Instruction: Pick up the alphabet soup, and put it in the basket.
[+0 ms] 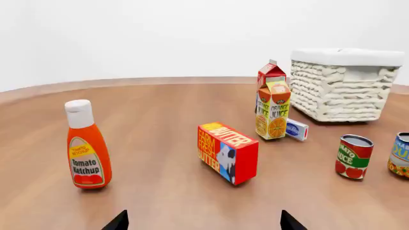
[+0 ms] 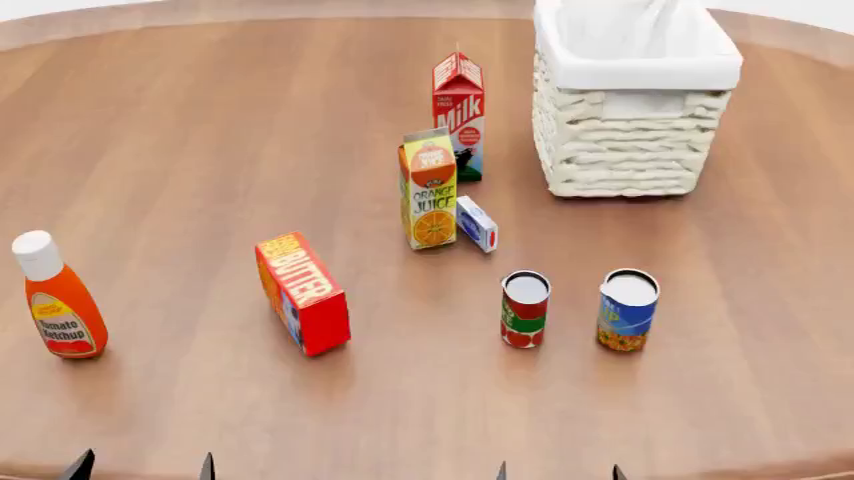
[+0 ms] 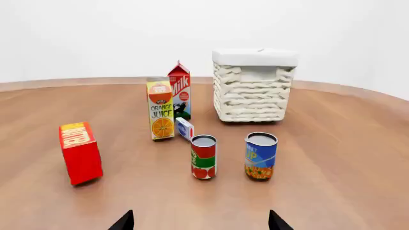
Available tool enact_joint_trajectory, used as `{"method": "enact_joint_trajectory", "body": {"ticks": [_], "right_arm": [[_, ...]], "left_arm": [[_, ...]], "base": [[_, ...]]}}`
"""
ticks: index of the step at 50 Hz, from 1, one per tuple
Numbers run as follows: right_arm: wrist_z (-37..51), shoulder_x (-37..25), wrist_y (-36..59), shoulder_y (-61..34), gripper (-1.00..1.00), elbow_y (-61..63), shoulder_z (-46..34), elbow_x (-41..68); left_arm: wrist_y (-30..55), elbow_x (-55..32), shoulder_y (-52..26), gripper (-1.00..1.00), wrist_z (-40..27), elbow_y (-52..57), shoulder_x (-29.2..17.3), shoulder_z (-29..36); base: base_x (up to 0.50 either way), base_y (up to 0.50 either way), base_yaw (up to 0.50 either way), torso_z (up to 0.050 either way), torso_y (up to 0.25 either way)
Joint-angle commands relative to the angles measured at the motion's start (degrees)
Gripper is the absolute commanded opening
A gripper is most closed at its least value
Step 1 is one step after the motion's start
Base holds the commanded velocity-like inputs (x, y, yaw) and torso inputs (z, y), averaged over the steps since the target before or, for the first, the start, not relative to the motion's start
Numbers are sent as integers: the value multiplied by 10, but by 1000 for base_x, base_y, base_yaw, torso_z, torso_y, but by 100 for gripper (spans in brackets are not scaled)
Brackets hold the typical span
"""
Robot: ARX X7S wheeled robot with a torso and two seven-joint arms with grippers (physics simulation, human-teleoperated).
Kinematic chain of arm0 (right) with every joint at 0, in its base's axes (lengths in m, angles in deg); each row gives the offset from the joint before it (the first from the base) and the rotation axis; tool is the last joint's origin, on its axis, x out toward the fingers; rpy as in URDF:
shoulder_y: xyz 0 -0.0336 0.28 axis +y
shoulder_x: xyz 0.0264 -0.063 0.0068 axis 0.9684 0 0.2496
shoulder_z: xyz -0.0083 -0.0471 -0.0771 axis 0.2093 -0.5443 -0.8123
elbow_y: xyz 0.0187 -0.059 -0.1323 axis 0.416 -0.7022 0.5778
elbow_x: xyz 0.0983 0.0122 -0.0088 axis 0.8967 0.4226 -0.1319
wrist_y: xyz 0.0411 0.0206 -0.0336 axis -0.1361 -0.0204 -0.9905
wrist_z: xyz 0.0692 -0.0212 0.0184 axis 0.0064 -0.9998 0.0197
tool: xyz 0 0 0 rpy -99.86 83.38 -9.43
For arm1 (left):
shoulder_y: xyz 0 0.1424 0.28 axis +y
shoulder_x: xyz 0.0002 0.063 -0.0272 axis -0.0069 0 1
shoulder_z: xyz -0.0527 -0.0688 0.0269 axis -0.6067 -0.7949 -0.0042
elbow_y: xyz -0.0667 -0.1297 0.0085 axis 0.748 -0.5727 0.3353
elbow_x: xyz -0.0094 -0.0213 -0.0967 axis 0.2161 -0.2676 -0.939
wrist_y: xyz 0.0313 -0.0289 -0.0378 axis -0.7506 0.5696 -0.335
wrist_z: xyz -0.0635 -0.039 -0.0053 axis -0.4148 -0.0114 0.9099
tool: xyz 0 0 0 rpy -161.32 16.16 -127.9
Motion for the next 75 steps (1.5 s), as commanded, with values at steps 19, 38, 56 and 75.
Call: {"method": "enact_joint_trajectory", "body": {"ticks": [19, 38, 56, 75], "right_arm": [[53, -37, -120, 77, 100, 109, -40, 42], [77, -56, -141, 105, 100, 161, -43, 63], [89, -73, -150, 115, 100, 178, -44, 90], [121, -63, -188, 114, 100, 162, -39, 99]], "left_arm": [[-180, 10, 95, 100, -88, 121, -38, 28], [-254, 15, 120, 100, -129, 147, -55, 28], [-263, 11, 133, 100, -154, 172, -68, 27], [-247, -19, 138, 100, -184, 199, -89, -8]], "base": [[0, 0, 0, 0, 0], [0, 0, 0, 0, 0], [0, 0, 0, 0, 0], [0, 0, 0, 0, 0]]}}
